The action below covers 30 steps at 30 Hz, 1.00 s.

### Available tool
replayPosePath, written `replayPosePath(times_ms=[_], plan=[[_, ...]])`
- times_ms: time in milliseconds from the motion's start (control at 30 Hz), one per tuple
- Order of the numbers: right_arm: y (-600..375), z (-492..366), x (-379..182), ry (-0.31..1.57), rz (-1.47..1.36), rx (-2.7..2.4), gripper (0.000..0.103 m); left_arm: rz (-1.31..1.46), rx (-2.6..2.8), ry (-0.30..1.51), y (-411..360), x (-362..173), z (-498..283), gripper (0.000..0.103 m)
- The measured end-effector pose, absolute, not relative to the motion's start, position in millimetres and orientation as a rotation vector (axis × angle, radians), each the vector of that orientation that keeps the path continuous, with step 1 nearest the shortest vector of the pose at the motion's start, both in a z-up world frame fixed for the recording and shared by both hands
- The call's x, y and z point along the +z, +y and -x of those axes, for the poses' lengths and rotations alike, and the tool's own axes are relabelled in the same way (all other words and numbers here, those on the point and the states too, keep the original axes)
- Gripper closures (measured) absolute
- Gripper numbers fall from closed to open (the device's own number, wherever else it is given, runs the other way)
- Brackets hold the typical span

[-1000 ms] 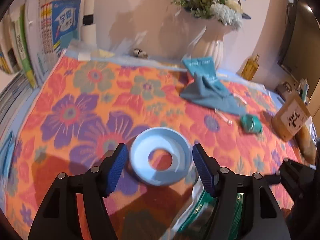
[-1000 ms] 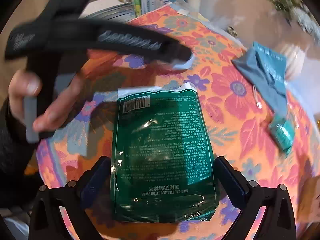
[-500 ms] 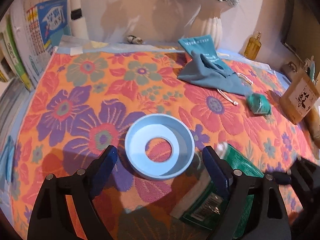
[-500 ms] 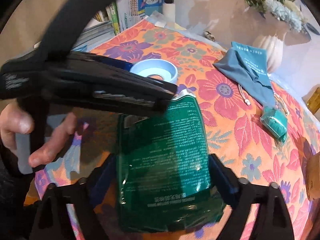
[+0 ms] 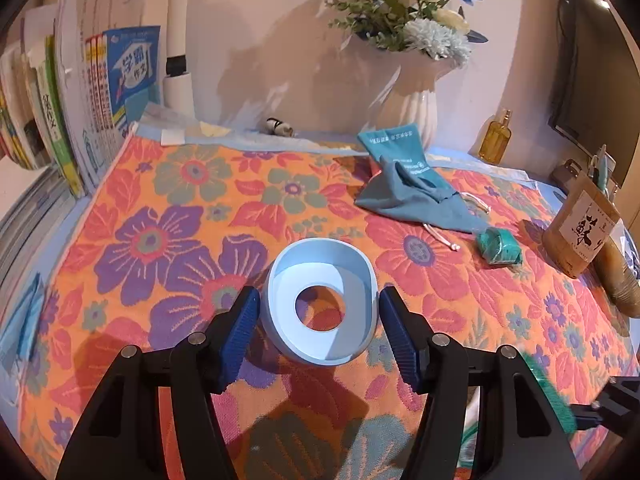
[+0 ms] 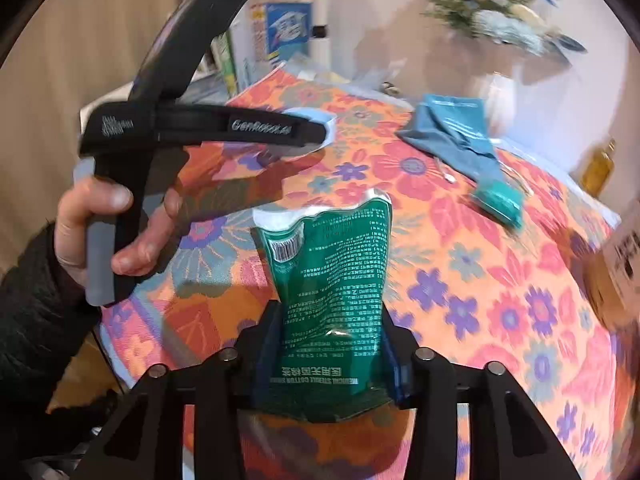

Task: Organize soft objects

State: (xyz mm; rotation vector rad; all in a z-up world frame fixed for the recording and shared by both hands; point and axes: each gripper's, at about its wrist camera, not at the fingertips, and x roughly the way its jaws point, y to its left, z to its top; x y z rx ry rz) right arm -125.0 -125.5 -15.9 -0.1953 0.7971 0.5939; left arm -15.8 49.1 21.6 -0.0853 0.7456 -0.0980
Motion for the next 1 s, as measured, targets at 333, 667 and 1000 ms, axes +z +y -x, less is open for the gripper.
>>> replayPosePath(times_ms=[333,667,1000], plan=[[-172,137,3,0.76,0.039,0.534,0.078,-0.022,-0.062,0.731,32,22,21,0.043],[-196,102,-26,0.958,-0.212,0.48,0.007,-0.034,-0.054,0.734,29,22,24,0.043],[-124,121,-30,0.846,0.128,0.427,0.039,-0.033,-0.091,0.717,29,25,26,0.043]])
